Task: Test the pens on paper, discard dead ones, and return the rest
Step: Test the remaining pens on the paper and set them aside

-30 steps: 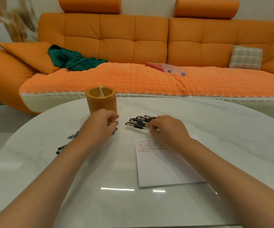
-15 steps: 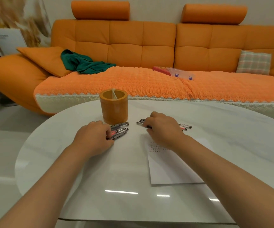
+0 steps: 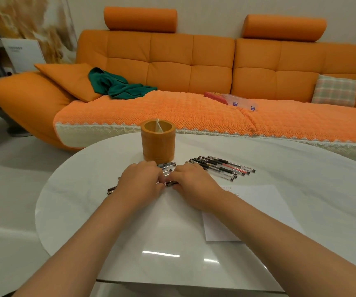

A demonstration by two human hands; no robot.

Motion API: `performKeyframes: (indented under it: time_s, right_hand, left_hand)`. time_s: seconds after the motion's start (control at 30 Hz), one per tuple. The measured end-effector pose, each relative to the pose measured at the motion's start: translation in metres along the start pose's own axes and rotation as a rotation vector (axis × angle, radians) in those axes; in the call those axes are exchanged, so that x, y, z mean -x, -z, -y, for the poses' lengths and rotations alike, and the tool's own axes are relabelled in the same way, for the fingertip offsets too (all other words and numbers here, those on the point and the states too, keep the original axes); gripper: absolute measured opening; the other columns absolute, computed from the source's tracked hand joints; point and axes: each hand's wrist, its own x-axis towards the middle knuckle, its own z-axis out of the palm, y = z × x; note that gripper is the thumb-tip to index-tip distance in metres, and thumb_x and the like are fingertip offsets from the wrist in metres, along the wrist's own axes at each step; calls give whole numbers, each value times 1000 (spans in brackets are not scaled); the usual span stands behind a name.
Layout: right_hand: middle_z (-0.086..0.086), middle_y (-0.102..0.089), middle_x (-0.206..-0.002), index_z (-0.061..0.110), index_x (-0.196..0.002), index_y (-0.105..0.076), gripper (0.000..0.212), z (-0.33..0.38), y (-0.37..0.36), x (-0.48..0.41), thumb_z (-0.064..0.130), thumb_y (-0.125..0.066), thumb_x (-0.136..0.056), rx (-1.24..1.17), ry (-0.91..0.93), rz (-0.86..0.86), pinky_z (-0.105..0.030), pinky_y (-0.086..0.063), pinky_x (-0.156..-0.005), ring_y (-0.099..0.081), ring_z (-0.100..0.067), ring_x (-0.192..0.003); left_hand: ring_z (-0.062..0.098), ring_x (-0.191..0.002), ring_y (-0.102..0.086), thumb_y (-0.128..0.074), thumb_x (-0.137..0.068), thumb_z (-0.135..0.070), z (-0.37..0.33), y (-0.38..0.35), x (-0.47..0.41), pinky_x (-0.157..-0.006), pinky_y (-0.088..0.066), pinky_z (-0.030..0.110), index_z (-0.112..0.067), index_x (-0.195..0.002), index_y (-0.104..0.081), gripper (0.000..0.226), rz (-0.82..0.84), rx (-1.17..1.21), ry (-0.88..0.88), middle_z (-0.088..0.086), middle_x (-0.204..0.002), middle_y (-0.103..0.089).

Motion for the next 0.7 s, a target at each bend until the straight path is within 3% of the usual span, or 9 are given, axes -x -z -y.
performKeyframes:
  time_s: [0.17, 0.33, 0.47, 0.57, 0.63, 0.7]
  right_hand:
    - [3, -64, -113, 28, -123, -65, 28, -7, 9, 4, 22, -46, -104, -1, -65, -8, -37, -35, -90, -56, -22, -106]
    - [2, -65, -116, 24, -121, -67, 27, -25, 27, 22, 18, -48, -102, -3, -182, -70, -35, -36, -87, -58, -23, -105]
    - [0, -66, -113, 23, -121, -66, 29, -32, 30, 38, 14, -46, -101, 21, -200, -62, -35, -41, -88, -57, -25, -103]
    - [2, -62, -126, 23, -131, -58, 35, -30, 29, 46, 13, -47, -99, -14, -199, -53, -35, -42, -97, -53, -22, -117]
    - [2, -62, -123, 23, -132, -56, 38, -28, 26, 50, 10, -46, -98, -44, -170, -32, -33, -43, -91, -52, -21, -114]
    - [0, -63, -105, 20, -123, -59, 36, -26, 25, 52, 7, -46, -92, -1, -115, -40, -34, -43, -77, -54, -23, -98]
  left_hand:
    - [11, -93, -56, -62, -91, -46, 2, 0, 1, -76, -52, 32, -37, -105, -64, 17, -2, 185, 25, -13, -99, -59]
    - [11, -85, -57, -55, -96, -45, 2, 4, 1, -66, -49, 27, -37, -112, -61, 19, 41, 178, 59, -13, -99, -65]
    - [10, -80, -57, -52, -98, -47, -7, 4, 0, -68, -51, 31, -37, -101, -64, 16, 72, 234, 42, -14, -84, -63]
    - [7, -78, -59, -55, -97, -47, -20, 2, -1, -67, -50, 30, -39, -90, -61, 12, 69, 300, 10, -16, -79, -63]
    - [2, -76, -58, -57, -96, -45, -29, -2, -1, -65, -48, 28, -37, -93, -65, 13, 64, 363, -9, -16, -79, -66]
    - [0, -74, -56, -59, -95, -46, -36, -5, -2, -63, -44, 25, -37, -98, -66, 12, 63, 380, -43, -17, -82, -66]
